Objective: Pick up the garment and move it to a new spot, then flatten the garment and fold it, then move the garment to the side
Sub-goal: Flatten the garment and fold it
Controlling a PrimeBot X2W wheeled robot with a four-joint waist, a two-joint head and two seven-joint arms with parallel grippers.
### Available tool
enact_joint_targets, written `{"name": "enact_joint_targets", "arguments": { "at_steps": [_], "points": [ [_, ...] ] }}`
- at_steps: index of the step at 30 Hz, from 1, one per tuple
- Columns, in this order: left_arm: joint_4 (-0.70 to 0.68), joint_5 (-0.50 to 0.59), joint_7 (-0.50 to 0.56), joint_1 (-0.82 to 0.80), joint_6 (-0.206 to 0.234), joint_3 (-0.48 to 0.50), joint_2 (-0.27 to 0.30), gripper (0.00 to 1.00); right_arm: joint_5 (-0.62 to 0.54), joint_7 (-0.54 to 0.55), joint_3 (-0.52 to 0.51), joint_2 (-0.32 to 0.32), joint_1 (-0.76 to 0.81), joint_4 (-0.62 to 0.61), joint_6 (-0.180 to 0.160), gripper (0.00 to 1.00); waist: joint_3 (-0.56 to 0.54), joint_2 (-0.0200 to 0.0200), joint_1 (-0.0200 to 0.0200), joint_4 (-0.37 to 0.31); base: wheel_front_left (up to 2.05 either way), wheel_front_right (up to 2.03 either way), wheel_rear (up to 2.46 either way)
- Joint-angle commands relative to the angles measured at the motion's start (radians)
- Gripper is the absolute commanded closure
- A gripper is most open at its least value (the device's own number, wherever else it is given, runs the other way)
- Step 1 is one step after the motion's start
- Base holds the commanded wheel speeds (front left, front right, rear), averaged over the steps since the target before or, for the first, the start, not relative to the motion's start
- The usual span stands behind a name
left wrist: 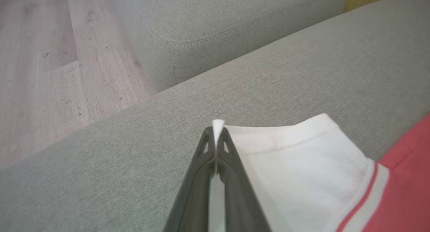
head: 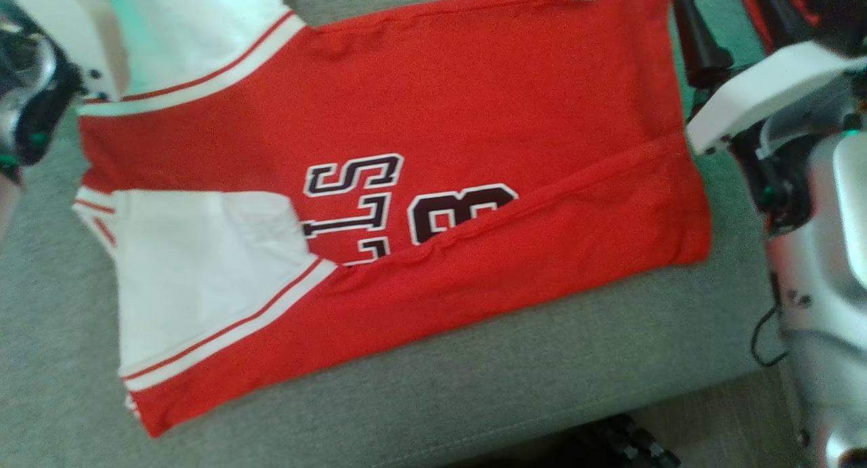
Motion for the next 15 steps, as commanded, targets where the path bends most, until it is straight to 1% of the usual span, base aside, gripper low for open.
{"name": "enact_joint_targets", "arguments": {
  "at_steps": [1,8,12,14,15],
  "points": [
    [-0.034,0.001,-0.009,-0.042,-0.002,0.042,0.035,1.00,0.005,0.012,0.008,-0.014,-0.020,-0.020,0.004,0.00,-0.015,0.0000,0.0000,0.029,0.00,0.00,0.00],
    [-0.096,0.006,-0.061,-0.026,-0.013,0.022,-0.008,1.00,0.030,0.102,0.027,-0.103,-0.120,0.161,0.004,0.00,-0.018,0.0000,0.0000,0.109,0.00,0.00,0.00],
    [-0.116,0.000,-0.081,-0.008,-0.011,0.011,-0.035,1.00,0.064,0.151,0.065,-0.127,-0.161,0.265,0.004,0.00,-0.019,0.0000,0.0000,0.138,0.00,0.00,0.00],
    [-0.115,-0.002,-0.088,-0.003,-0.010,0.009,-0.040,1.00,0.077,0.174,0.080,-0.135,-0.173,0.295,0.004,0.00,-0.021,0.0000,0.0000,0.143,0.00,0.00,0.00],
    [-0.115,-0.003,-0.090,-0.001,-0.010,0.008,-0.042,1.00,0.083,0.186,0.089,-0.139,-0.178,0.307,0.004,0.11,-0.021,0.0000,0.0000,0.145,0.00,0.00,0.00]
  ]
}}
